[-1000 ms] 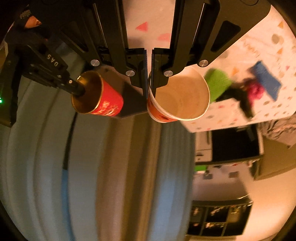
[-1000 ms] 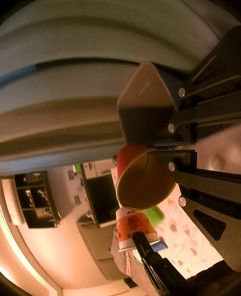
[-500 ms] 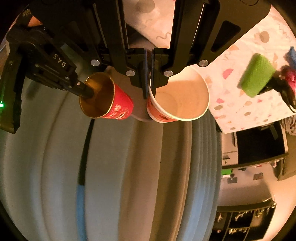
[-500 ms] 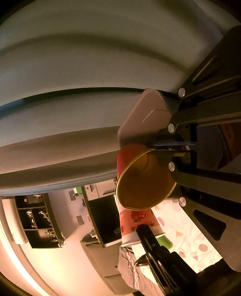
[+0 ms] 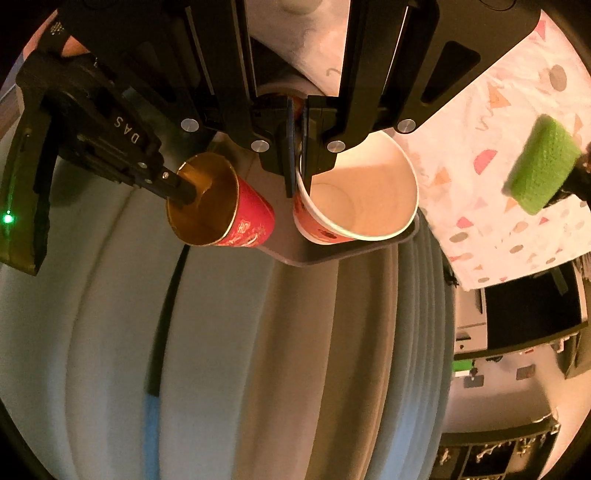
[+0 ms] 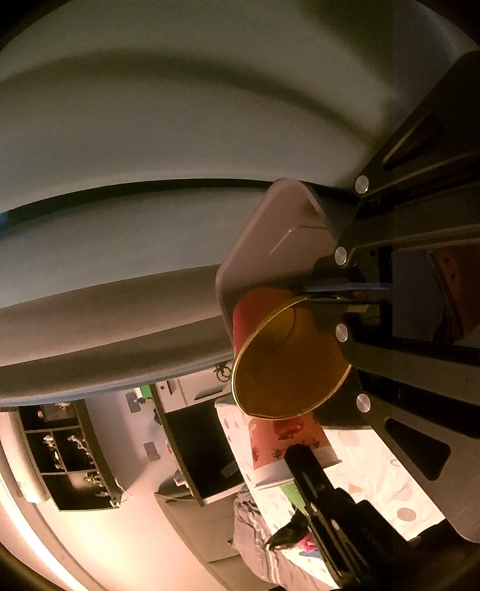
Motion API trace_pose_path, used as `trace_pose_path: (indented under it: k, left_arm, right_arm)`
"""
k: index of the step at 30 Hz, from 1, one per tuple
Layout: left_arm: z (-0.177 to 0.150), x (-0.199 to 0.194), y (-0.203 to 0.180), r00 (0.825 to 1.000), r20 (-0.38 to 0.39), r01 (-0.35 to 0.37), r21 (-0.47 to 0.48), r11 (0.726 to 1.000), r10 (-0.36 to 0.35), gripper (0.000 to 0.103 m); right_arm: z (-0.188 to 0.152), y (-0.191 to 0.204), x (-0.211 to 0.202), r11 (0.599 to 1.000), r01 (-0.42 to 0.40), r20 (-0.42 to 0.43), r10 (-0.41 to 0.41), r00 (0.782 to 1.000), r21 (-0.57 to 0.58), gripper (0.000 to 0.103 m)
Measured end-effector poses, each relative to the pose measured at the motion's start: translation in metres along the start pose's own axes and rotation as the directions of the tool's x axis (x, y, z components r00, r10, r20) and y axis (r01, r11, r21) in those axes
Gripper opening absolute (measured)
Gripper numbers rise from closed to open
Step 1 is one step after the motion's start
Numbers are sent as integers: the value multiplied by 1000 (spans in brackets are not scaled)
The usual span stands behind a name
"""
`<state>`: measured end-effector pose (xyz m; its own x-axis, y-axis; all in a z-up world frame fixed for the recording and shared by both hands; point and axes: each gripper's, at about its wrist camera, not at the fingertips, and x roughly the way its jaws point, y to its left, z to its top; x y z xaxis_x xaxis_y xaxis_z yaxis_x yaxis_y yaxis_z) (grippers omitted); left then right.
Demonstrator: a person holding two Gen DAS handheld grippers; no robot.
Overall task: Collect trash
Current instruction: 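Carry both cups over the grey bin and open both grippers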
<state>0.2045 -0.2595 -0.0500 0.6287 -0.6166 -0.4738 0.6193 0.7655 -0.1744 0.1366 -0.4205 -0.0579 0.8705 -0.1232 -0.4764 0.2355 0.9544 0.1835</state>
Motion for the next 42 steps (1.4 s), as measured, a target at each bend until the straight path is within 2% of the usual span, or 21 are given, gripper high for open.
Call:
trace_pose_path:
  k: [13,35,38,41,42]
  left_arm:
    - [-8,15,-1,999,-45,10,-12,1000,-10,2]
    - [-10,16,-6,997,-59,42,-18,999,-43,2]
    - [-10,18,-5,997,-64,42,-19,999,-43,6]
    - [-10,19,-2,996,-73,44,-32,998,-47,16]
    - [-10,19,-1,996,-74,42,-37,998,-45,24]
  right_arm:
    - [3,-1,14,1000,15,-28,-15,999,4,4]
    - [-1,-9,23,1000,28,-58,-27,998,15,4]
    - [-1,-11,25,999,29,-61,-27,998,18,4]
    - [-1,-12,25,999,29,-62,-28,998,19,4]
    - [-1,-12,25,999,29,-62,-28,998,19,4]
